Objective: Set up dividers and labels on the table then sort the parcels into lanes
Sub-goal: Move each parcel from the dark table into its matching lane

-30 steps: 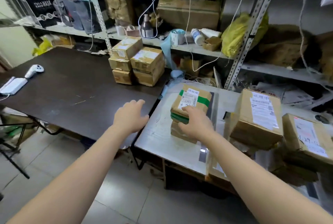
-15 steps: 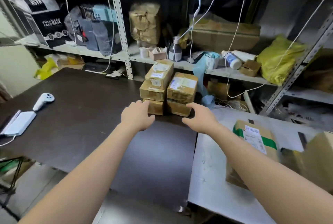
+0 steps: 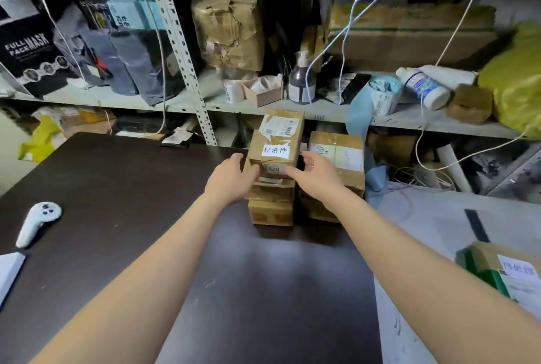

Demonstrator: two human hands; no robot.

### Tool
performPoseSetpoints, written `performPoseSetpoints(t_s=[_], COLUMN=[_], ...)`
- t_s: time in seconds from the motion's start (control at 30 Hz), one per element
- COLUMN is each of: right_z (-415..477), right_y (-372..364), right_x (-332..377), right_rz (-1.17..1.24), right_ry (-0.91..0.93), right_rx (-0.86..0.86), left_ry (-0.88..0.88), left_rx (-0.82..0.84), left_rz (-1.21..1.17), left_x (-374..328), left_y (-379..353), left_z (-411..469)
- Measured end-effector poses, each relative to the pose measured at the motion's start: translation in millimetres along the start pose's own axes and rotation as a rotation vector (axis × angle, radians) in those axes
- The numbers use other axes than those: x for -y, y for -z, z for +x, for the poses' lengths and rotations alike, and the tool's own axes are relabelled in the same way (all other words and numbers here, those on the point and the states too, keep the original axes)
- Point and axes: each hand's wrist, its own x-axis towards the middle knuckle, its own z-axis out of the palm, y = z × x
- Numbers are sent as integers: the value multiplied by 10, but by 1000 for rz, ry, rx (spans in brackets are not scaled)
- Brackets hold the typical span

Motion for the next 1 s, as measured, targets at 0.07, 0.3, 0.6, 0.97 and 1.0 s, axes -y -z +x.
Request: performPoseSetpoints(t_s=[0.07, 0.3, 0.6, 0.97, 1.0], right_z=[107, 117, -239, -1639, -1869], right_y=[-122, -419, -587, 695, 878], right_x=[96, 351, 488, -22, -164], right_rz=[34, 176, 254, 318, 323], right_ry=[-21, -149, -164, -119, -119], right_rx=[-51, -185, -378, -640, -665], left_ry=[2, -94, -245, -538, -558], left_rx=[41, 131, 103, 135, 167], left_rz=[-141, -480, -579, -646, -664], left_x=[-3, 114, 153, -1171, -1351], left_y=[-41, -289, -146, -259, -362], left_z=[201, 637, 387, -1009, -1248])
